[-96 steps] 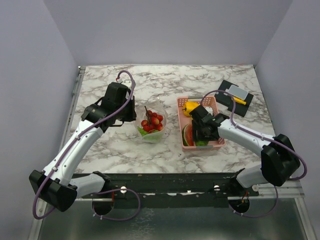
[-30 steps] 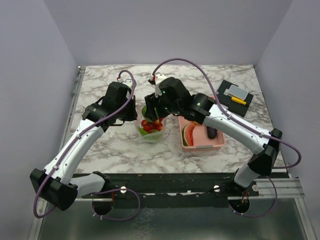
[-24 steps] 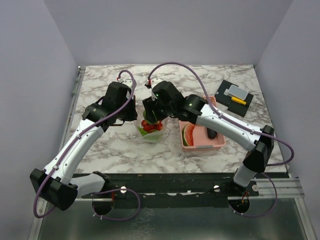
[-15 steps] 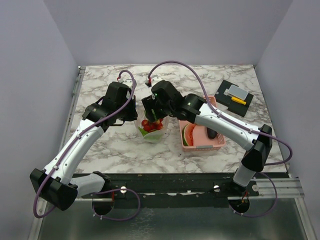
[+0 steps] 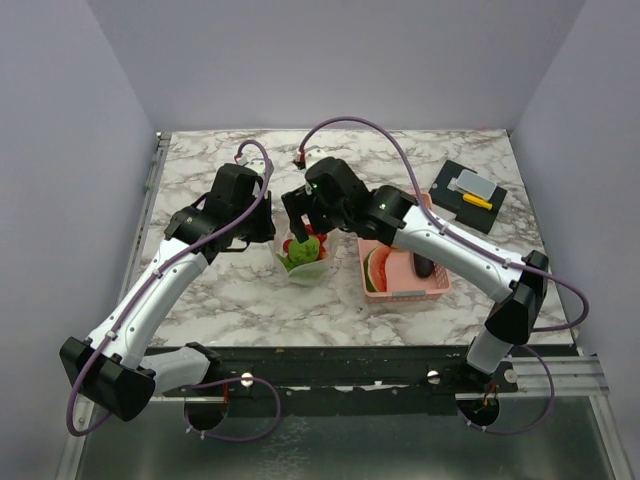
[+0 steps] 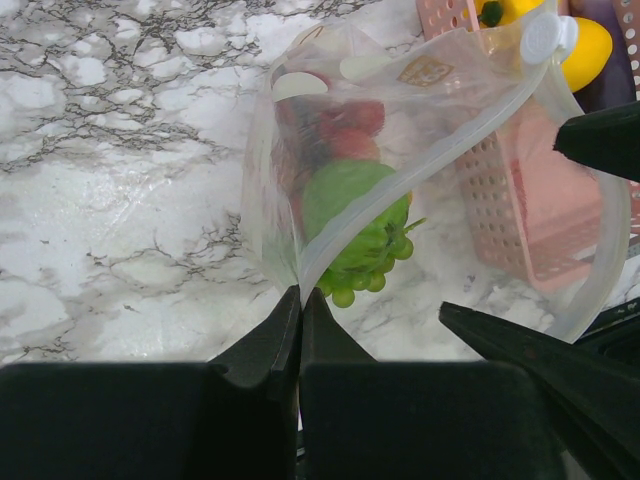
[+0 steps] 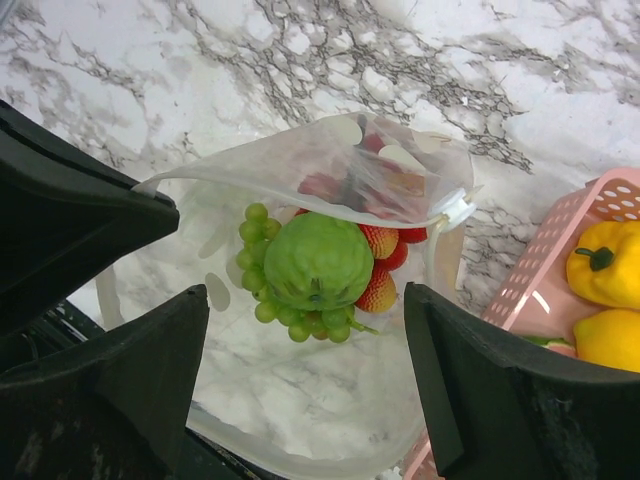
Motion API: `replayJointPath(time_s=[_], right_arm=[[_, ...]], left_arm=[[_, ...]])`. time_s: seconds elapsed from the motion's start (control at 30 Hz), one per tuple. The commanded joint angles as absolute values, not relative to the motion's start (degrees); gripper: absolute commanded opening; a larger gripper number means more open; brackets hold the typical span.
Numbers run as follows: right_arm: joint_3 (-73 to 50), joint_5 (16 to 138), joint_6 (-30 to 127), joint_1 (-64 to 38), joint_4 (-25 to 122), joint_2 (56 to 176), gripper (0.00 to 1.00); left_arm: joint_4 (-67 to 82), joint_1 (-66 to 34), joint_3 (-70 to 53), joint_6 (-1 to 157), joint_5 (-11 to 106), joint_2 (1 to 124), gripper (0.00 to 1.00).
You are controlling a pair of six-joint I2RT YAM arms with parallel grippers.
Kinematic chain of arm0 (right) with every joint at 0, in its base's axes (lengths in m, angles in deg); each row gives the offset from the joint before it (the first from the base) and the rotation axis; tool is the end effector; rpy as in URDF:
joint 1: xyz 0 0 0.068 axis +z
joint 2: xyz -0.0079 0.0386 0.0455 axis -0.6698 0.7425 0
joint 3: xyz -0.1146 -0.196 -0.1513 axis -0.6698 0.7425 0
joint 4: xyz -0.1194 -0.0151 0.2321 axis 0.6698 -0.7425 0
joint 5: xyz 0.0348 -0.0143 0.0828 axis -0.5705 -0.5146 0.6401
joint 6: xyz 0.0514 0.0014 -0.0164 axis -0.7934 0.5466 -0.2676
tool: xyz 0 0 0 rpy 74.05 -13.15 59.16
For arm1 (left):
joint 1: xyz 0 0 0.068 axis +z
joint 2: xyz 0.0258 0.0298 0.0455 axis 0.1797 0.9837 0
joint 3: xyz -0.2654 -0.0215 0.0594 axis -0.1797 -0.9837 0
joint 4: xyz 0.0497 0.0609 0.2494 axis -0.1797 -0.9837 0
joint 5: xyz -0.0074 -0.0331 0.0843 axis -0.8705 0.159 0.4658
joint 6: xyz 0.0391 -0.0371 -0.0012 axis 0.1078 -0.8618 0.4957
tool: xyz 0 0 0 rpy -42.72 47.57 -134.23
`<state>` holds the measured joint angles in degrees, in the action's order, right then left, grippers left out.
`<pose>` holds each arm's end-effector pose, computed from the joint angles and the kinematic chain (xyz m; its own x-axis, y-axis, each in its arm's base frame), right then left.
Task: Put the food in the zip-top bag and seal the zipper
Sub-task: Place the fake fruit in the zipper food storage bag, then pick up the fake fruit from the bin.
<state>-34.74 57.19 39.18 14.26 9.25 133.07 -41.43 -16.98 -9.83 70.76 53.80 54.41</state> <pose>0.2204 0.3168 0.3707 -0.5342 -0.3129 -0.7853 -0.5948 0.7992 0.0862 0.2120 -0.1110 0.3561 -0.7329 0.0198 -0.6801 0.2627 0.9303 -0.2559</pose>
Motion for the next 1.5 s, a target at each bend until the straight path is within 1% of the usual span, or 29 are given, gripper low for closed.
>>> replayJointPath(time_s=[0.0,0.27,0.53,0.8,1.0,1.1,1.2,1.33,1.47], right_arm=[[-35.2,54.8,38.2,14.6,10.4,127.5,0.84],[-33.4,46.9,35.9,14.5,5.9,120.1,0.83],[-26.7,40.0,32.1,13.9,0.7,113.7,0.82],[-15.9,38.0,27.2,11.1,-0.1,108.1,0.82],[-9.1,41.5,26.9,5.4,2.1,107.2,0.82],[-7.1,43.0,27.4,2.5,3.0,108.1,0.85],[-5.3,43.6,27.7,0.0,4.3,109.1,0.93],[-3.5,45.4,27.4,-3.7,7.0,110.6,1.0],[-3.8,46.2,24.5,-5.9,8.0,113.3,1.0]], left_arm=[[-41.9,-16.7,-8.6,71.1,53.0,54.0,0.0],[-41.9,-16.7,-8.7,71.3,53.4,54.2,0.0],[-41.8,-16.8,-9.1,71.3,53.6,54.1,0.0],[-41.4,-16.7,-9.6,71.3,53.5,54.1,0.0],[-41.1,-16.7,-10.1,71.1,53.0,54.0,0.0],[-41.1,-16.7,-10.2,71.2,53.1,53.7,0.0],[-41.2,-16.7,-10.4,71.1,53.2,53.5,0.0],[-41.2,-16.7,-10.3,71.2,53.2,53.4,0.0],[-41.4,-16.7,-10.0,71.1,53.0,53.5,0.0]])
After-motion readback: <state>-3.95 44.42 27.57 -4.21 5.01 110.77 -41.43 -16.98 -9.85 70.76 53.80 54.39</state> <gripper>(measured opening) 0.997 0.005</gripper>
